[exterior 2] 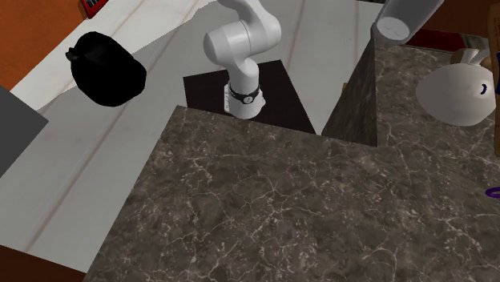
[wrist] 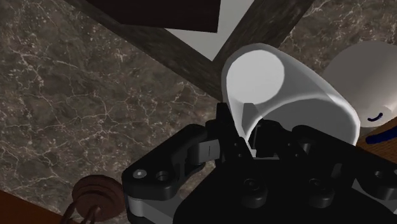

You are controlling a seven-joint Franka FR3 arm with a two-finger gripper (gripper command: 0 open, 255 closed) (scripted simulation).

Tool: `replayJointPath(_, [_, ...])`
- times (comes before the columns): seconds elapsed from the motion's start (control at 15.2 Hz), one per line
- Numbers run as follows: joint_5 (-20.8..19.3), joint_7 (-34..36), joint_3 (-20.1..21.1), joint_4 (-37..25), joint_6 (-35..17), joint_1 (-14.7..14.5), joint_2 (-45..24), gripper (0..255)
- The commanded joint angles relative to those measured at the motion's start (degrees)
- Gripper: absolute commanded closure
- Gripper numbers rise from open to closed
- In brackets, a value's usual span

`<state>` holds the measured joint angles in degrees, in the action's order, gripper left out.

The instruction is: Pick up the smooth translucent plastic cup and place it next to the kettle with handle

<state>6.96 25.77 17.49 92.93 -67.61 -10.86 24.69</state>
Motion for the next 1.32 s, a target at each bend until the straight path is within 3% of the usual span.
replayJointPath(0.0, [0.96,3.23,2.31,-0.82,0.09,-0.58,-0.47,255])
replayJointPath(0.46, [3.1,15.17,11.58,-5.97,0.01,-2.37,-4.6,255])
replayJointPath(0.79, [2.3,24.9,19.62,-11.99,-0.18,-3.73,-10.45,255])
replayJointPath(1.06, [-1.38,34.14,27.55,-18.68,-0.03,-5.67,-17.94,255])
replayJointPath(1.25, [-7.48,42.49,34.07,-25.36,0.89,-9.45,-26.23,255])
